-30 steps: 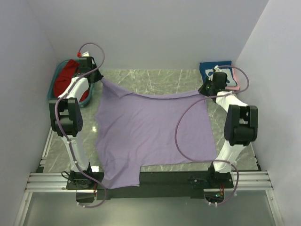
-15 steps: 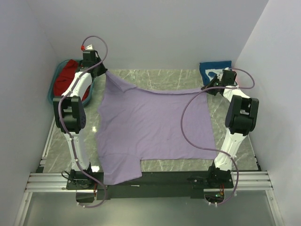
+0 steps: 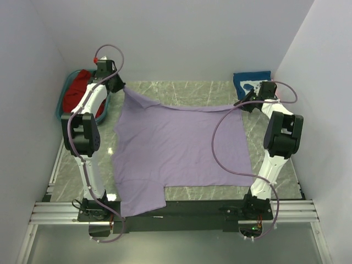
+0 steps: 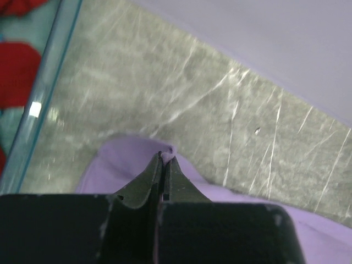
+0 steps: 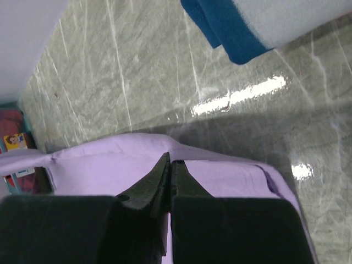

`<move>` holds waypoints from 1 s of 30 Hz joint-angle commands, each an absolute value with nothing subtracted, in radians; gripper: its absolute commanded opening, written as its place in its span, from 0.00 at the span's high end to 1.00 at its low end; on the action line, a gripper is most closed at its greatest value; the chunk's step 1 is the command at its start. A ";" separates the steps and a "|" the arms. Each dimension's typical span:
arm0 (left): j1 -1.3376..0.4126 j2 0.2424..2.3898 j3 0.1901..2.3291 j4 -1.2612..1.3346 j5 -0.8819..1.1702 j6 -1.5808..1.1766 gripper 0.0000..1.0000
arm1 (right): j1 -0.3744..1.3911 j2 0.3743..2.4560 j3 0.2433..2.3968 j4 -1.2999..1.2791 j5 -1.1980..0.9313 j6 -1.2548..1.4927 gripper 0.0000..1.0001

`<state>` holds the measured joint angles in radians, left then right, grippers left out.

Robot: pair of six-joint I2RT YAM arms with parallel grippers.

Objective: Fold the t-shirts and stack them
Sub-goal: Fold the tshirt

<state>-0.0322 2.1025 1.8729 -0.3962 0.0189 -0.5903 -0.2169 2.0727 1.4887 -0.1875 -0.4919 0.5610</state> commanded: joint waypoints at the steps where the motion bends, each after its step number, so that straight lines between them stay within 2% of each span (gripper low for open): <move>1: -0.029 1.974 1.820 -0.457 0.003 -0.652 0.99 | -0.222 1.990 1.516 -0.213 -0.503 0.568 1.00; 16: -0.029 1.689 1.585 -0.638 0.003 -0.698 0.99 | -0.224 1.882 1.448 -0.328 -0.471 0.561 1.00; 30: -0.029 1.442 1.358 -0.692 0.003 -0.804 0.99 | -0.224 1.807 1.379 -0.408 -0.423 0.522 1.00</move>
